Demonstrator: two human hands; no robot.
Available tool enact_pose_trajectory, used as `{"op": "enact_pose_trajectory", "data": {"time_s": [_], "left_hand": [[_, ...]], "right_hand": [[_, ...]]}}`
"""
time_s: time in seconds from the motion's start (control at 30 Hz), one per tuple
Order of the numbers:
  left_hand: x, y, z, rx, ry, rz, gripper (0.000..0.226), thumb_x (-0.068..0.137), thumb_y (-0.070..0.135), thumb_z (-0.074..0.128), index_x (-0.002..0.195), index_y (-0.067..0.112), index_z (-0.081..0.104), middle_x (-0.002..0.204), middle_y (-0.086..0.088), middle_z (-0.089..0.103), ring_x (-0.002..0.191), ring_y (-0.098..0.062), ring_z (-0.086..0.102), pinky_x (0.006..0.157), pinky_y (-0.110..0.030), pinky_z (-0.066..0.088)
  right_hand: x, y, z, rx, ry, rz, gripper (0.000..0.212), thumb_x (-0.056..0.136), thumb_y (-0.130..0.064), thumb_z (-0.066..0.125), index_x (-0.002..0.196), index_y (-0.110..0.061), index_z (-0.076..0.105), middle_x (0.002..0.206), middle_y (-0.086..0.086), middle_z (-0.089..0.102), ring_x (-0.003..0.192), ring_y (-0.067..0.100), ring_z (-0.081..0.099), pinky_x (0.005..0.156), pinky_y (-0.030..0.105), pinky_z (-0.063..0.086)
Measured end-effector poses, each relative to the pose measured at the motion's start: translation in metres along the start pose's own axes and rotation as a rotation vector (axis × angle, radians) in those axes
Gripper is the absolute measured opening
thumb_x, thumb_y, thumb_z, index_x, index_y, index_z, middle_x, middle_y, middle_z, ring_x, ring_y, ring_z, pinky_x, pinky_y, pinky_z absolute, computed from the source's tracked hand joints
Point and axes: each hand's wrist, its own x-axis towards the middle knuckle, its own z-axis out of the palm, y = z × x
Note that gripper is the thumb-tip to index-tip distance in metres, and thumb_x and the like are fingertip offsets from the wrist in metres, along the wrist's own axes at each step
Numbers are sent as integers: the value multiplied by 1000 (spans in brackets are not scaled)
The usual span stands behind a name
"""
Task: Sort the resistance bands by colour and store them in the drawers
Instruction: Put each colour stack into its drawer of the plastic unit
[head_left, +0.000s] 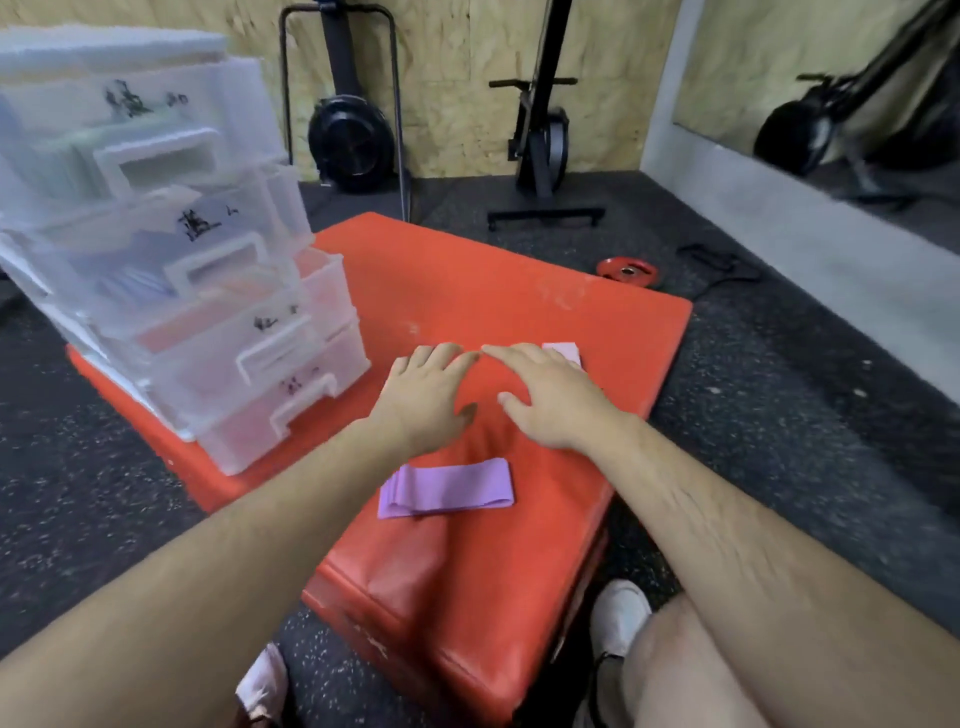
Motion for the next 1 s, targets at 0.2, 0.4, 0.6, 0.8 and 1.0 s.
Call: {"op": "enact_pose_trajectory", "data": {"time_s": [0.2, 0.4, 0.6, 0.8, 1.0], "left_hand": [[51, 57, 43, -137, -162, 8, 66, 88, 48, 56, 148, 34, 34, 148, 0, 39, 133, -29, 40, 105, -44, 35], [75, 78, 77, -450, -347, -82, 54, 75, 60, 45, 124, 41, 54, 112, 3, 66, 105, -32, 58, 92, -46, 48], [80, 86, 70, -935, -369, -239, 32, 81, 6, 60, 107, 22, 73, 102, 4, 74, 88, -9, 63, 86, -27, 50], [77, 72, 51, -771, -201, -267, 29, 85, 12, 56, 112, 16, 65, 103, -6, 65, 80, -15, 62, 68, -18, 48], [66, 28, 9, -311, 129, 107, 67, 81, 29, 61, 145, 27, 42, 153, 5, 37, 141, -23, 33, 107, -44, 32]], "right_hand": [[2, 82, 20, 176, -42, 437, 45, 101, -36, 44, 146, -29, 46, 140, 18, 51, 130, 39, 47, 111, 44, 37], [25, 88, 32, 385, -32, 631, 45, 100, -33, 54, 136, -6, 51, 136, 17, 60, 123, 34, 58, 94, 33, 44], [40, 90, 41, 669, -59, 794, 31, 90, -18, 64, 117, -3, 68, 114, 14, 72, 100, 29, 69, 77, 34, 55], [34, 77, 25, 559, 10, 586, 31, 81, -17, 64, 57, -18, 44, 56, -2, 46, 53, 19, 43, 45, 31, 27], [31, 42, -7, 324, -36, 97, 18, 78, -24, 68, 85, -8, 68, 83, 1, 55, 75, 26, 64, 68, 35, 52]]}}
